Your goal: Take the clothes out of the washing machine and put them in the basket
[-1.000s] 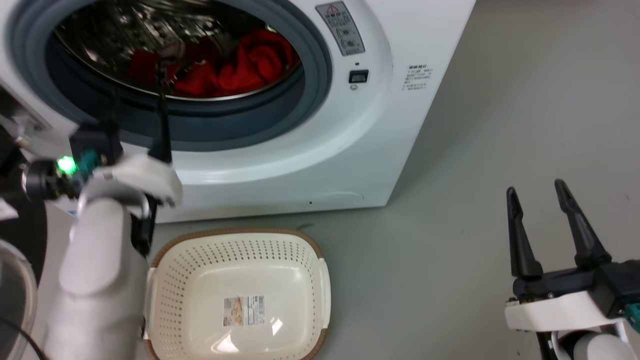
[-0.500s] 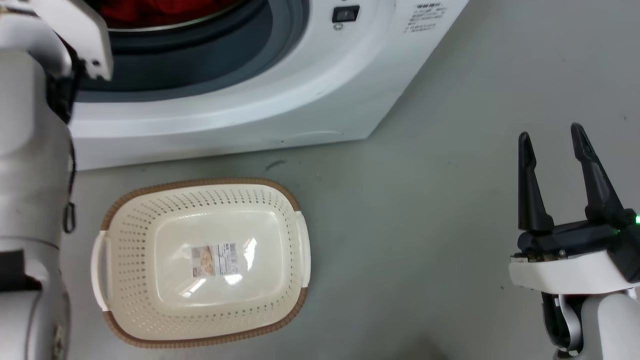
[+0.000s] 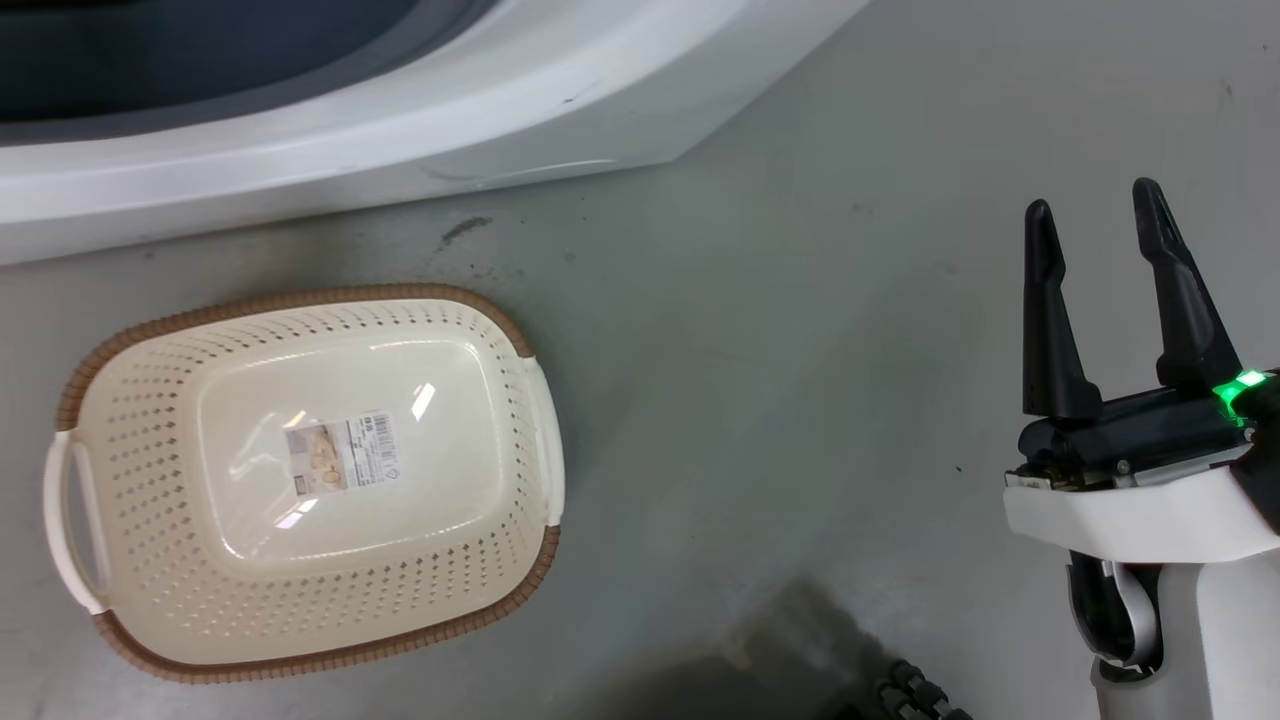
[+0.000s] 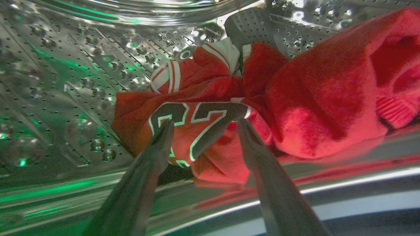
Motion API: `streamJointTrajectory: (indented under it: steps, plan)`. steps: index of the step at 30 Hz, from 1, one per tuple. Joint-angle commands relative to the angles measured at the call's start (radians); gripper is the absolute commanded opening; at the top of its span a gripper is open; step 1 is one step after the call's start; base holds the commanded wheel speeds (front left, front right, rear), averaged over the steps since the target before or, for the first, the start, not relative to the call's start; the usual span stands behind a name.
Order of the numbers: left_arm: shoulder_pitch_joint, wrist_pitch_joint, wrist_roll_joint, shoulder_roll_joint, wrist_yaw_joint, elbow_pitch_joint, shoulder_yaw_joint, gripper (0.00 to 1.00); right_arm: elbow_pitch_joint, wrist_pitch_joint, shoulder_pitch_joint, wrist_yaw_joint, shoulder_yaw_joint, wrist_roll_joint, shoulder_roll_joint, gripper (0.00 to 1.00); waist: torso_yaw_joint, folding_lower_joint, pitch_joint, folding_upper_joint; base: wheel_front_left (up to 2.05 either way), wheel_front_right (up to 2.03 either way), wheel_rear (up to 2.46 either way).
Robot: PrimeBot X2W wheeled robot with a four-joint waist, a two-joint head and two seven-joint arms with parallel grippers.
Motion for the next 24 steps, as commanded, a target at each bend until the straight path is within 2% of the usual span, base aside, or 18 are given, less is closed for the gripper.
streamJointTrajectory:
  steps: [1,5,16,18,24]
  plan:
    - [-0.012,0.003,-0.001,0.005,0.000,-0.002,-0.004,1.00,-0.003,-0.002,-0.013,-0.001,0.001,0.003,0.003,1.00,-0.017,-0.0002,0.023,0.0000,0.00,0.00,0.00]
    - [-0.056,0.081,-0.032,0.040,0.000,-0.007,-0.061,1.00,-0.006,-0.002,-0.025,-0.001,0.010,0.023,0.003,1.00,-0.037,-0.0002,0.058,0.0000,0.00,0.00,0.00]
    - [-0.101,0.177,-0.062,0.077,0.000,0.003,-0.134,1.00,-0.002,-0.002,-0.033,-0.001,0.005,0.045,0.003,1.00,-0.056,-0.0002,0.094,0.0000,0.00,0.00,0.00]
    - [-0.110,0.176,-0.063,0.080,0.000,0.003,-0.143,0.00,-0.001,-0.002,-0.036,-0.001,0.005,0.047,0.003,1.00,-0.057,-0.0002,0.096,0.0000,0.00,0.00,0.00]
    - [-0.127,0.121,-0.069,0.082,0.000,0.004,-0.160,0.00,0.002,-0.002,-0.037,-0.001,0.008,0.047,0.003,1.00,-0.056,-0.0002,0.089,0.0000,0.00,0.00,0.00]
